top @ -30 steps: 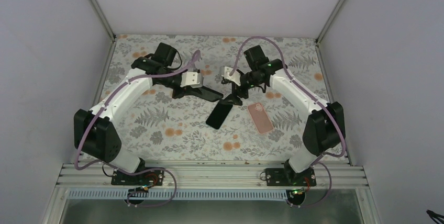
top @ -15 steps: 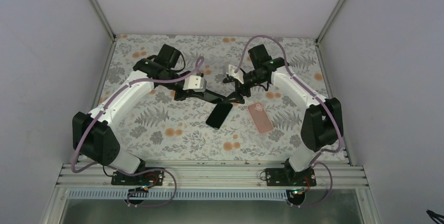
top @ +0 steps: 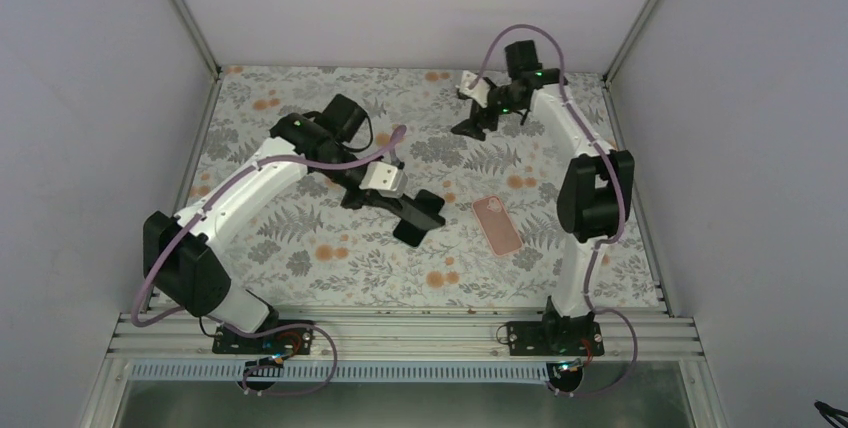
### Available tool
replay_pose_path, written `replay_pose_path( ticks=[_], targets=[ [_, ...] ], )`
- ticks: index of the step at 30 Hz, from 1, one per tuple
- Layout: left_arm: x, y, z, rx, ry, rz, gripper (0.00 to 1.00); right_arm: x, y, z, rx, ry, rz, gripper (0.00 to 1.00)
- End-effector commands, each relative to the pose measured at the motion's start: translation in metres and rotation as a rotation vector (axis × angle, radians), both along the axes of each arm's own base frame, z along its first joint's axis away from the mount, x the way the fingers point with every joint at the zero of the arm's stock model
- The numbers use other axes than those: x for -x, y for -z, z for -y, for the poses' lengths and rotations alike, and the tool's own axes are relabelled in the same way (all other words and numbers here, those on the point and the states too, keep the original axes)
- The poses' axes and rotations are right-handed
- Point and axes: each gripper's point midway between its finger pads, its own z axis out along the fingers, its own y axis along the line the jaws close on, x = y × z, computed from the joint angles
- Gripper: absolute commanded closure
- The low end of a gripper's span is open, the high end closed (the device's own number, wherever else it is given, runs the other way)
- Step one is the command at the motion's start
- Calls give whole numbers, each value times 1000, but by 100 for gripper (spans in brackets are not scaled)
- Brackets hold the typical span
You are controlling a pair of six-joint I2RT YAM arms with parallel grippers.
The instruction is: Take the phone out of the phone case
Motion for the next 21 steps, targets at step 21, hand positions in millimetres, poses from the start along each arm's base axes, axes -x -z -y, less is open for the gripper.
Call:
replay_pose_path(
  ticks=[21],
  targets=[
    [2, -10, 21, 114, 76, -47, 98, 192, -29, 4, -69, -121, -89, 9]
  ],
)
